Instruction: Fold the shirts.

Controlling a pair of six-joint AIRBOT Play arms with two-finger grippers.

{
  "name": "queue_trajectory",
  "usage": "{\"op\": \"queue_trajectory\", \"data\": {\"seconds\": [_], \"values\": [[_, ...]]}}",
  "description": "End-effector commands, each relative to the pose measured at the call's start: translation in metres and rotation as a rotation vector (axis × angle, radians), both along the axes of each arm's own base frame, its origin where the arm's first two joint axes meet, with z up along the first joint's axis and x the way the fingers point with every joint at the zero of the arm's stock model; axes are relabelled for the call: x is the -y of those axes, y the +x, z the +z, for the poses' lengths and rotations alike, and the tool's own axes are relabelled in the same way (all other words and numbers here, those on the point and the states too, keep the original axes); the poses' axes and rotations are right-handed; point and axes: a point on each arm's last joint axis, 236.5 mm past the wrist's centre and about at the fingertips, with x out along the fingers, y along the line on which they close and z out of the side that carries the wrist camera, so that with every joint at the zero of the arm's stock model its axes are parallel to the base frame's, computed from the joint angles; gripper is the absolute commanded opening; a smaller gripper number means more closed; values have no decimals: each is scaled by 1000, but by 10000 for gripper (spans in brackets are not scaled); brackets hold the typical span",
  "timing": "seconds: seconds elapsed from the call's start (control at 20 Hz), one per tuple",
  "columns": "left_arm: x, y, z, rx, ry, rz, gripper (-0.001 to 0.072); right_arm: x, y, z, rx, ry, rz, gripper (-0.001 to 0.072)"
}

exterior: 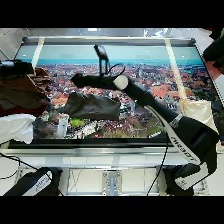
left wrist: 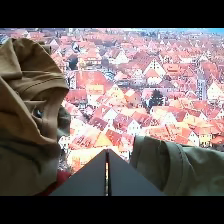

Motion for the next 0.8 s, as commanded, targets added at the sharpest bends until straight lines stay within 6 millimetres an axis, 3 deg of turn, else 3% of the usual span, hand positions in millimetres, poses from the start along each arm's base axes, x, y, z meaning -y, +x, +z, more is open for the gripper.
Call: {"op": "queue_trajectory", "data": {"seconds": [0.0, 0.05, 0.15, 0.25, 0.35, 0.5, 0.75], "values": [[-7, -6, -3, -20, -2, 18, 8, 130, 45, -44, -124, -352, -99, 592], [-7, -6, -7, -29, -3, 18, 9, 180, 46, -67, -238, -434, -133, 592], [-7, -5, -17, -51, -7, 18, 8, 251, 32, -104, -442, -501, -166, 592], [-6, -5, -27, -74, -12, 17, 9, 282, 7, -138, -632, -471, -166, 591], [-6, -5, -39, -102, -15, 15, 9, 279, -23, -172, -807, -359, -130, 580], [-3, -5, -52, -128, -34, 10, 9, 239, -51, -198, -931, -111, -27, 583], [6, -3, -57, -137, -77, -3, 8, 187, -43, -233, -902, -41, -49, 618]]}}
